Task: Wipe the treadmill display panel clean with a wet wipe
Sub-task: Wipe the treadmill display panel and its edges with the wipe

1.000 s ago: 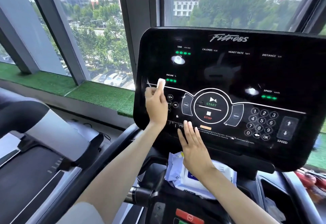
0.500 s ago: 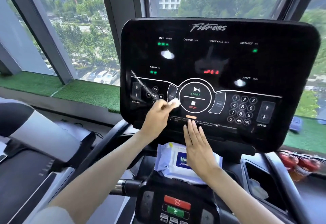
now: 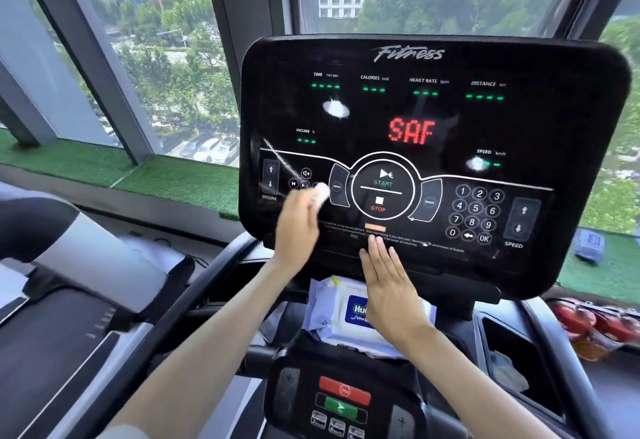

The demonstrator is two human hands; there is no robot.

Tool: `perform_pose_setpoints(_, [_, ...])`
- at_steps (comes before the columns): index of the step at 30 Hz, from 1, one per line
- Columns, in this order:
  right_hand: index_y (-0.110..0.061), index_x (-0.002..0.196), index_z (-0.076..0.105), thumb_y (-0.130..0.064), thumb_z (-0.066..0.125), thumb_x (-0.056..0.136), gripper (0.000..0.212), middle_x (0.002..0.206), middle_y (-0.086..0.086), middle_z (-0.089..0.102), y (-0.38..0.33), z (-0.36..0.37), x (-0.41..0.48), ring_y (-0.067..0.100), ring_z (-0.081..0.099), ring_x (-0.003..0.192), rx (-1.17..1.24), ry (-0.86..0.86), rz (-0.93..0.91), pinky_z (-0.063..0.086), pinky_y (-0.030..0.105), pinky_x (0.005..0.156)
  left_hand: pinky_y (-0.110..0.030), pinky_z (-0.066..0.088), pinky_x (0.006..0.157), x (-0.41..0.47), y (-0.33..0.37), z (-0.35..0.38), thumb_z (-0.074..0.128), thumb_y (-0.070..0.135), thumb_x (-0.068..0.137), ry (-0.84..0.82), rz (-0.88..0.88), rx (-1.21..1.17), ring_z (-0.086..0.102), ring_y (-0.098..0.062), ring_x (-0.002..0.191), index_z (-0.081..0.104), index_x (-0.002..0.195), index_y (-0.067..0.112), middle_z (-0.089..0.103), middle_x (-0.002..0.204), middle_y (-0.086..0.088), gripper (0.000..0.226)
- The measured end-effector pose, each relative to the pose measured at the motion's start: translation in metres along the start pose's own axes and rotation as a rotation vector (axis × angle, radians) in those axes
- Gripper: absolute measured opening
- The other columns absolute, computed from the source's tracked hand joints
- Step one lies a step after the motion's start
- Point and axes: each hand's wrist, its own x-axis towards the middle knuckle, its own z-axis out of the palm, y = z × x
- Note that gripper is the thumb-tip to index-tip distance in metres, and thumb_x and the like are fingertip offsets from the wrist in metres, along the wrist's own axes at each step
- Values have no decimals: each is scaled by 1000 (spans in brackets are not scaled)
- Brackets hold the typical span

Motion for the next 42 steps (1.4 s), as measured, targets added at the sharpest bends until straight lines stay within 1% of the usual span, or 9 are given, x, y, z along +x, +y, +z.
perform_pose_setpoints(3, [10, 130, 46, -3, 35, 59, 73, 142, 30, 35, -2, 0, 0, 38, 31, 136, 2, 0, 15, 14, 45, 110, -19, 40, 74, 8, -7, -3, 46, -9, 86, 223, -345, -44, 47, -18, 79, 55, 101, -1, 53, 94, -15, 19])
perform_pose_setpoints(9, [10, 128, 48, -2, 46, 55, 74, 142, 31, 36, -2, 0, 0, 38, 33, 135, 3, -3, 21, 14, 45, 110, -25, 46, 72, -20, 6, 9, 54, -7, 86, -153, 263, 101, 51, -17, 87, 51, 108, 16, 55, 95, -6, 31])
perform_pose_setpoints(14, [10, 129, 47, -5, 35, 59, 73, 143, 30, 34, -2, 2, 1, 37, 27, 137, -10, -9, 19, 13, 45, 111, -30, 43, 76, 12, -7, -7, 43, -14, 82, 244, -362, -55, 45, -15, 76, 55, 97, -2, 51, 90, -12, 23])
perform_pose_setpoints(19, [10, 130, 45, -6, 34, 61, 71, 144, 30, 32, -2, 2, 1, 37, 29, 137, -17, -9, 19, 13, 45, 111, -27, 47, 72, -23, 8, 12, 49, 2, 94, -230, 302, 111, 53, -19, 85, 57, 106, 7, 53, 94, -5, 16])
perform_pose_setpoints(24, [9, 130, 46, -6, 35, 60, 73, 144, 30, 33, -2, 3, 0, 37, 29, 137, -15, 3, 19, 14, 45, 110, -28, 46, 70, 0, 7, 4, 48, 0, 93, 113, -170, -28, 50, -16, 79, 56, 107, 4, 52, 92, -9, 16])
perform_pose_setpoints(29, [9, 130, 45, -5, 59, 59, 74, 144, 28, 34, 3, 2, 1, 34, 26, 138, -51, 11, -37, 15, 44, 110, -26, 50, 63, -22, 22, 22, 54, -4, 85, -318, 450, 162, 49, -14, 88, 55, 116, 15, 51, 95, -2, 37])
perform_pose_setpoints(34, [12, 138, 30, -10, 27, 77, 65, 149, 30, 22, 31, -4, -5, 38, 20, 140, -115, 40, -14, 15, 49, 111, -32, 48, 73, -1, 18, 13, 49, 3, 94, 99, -80, -54, 50, -15, 82, 57, 107, 6, 51, 92, -2, 15])
perform_pose_setpoints(39, [13, 136, 34, -10, 20, 79, 63, 148, 31, 23, 37, -1, -9, 39, 19, 140, -83, 42, 0, 18, 50, 111, -24, 48, 53, -27, 32, 23, 60, -9, 75, -410, 570, 209, 45, -13, 83, 56, 114, 14, 48, 92, -1, 45])
perform_pose_setpoints(42, [15, 133, 36, -10, 20, 79, 61, 147, 33, 23, 35, 2, -9, 41, 19, 140, -67, 41, -1, 19, 51, 110, -27, 49, 56, -4, 21, 14, 54, -5, 82, -309, 474, 192, 47, -16, 82, 57, 112, 14, 48, 91, -3, 36])
